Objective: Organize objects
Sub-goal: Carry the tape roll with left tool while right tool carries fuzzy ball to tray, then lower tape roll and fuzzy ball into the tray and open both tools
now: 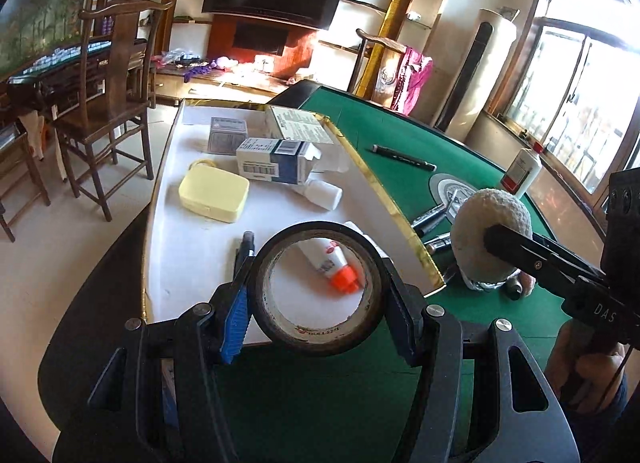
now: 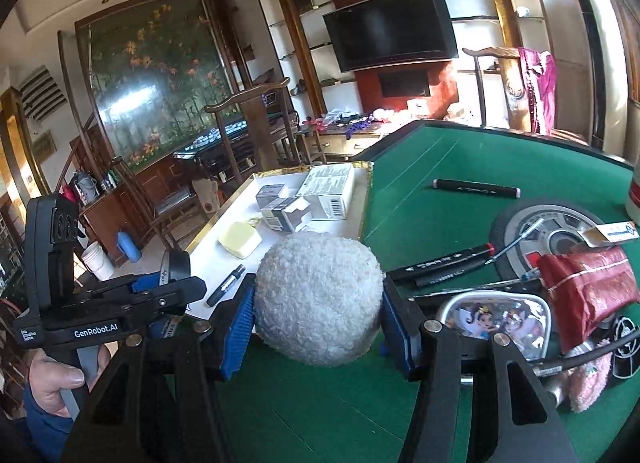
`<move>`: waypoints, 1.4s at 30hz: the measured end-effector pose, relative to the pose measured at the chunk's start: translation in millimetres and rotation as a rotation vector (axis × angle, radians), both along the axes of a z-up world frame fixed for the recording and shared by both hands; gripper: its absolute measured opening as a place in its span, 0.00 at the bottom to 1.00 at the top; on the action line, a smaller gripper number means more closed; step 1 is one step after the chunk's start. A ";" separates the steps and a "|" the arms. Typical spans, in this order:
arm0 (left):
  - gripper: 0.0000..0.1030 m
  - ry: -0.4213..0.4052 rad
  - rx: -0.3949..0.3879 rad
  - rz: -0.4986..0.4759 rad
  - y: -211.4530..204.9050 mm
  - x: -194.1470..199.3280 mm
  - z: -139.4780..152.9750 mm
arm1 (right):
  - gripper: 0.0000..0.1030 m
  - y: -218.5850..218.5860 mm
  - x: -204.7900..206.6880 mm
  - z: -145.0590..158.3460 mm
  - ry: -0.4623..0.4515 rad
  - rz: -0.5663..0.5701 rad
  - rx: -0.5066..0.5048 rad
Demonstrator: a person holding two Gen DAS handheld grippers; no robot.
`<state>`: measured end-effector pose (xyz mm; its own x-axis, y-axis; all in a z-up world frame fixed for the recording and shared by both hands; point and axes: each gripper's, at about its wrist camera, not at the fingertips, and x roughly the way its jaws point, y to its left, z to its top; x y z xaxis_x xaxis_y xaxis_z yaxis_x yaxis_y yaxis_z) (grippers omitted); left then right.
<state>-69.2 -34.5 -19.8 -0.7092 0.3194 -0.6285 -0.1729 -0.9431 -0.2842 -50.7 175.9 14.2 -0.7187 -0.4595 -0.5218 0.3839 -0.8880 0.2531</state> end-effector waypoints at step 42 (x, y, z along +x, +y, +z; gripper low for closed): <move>0.57 -0.075 -0.170 0.007 -2.7 -48.4 -32.1 | 0.57 -127.3 -131.1 -49.5 -0.244 0.153 0.068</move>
<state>-117.6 -37.2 -51.9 -0.6599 0.1993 -0.7244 -0.1505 -0.9797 -0.1325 -181.7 48.6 -35.3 -0.4938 -0.5109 -0.7037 0.4496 -0.8426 0.2964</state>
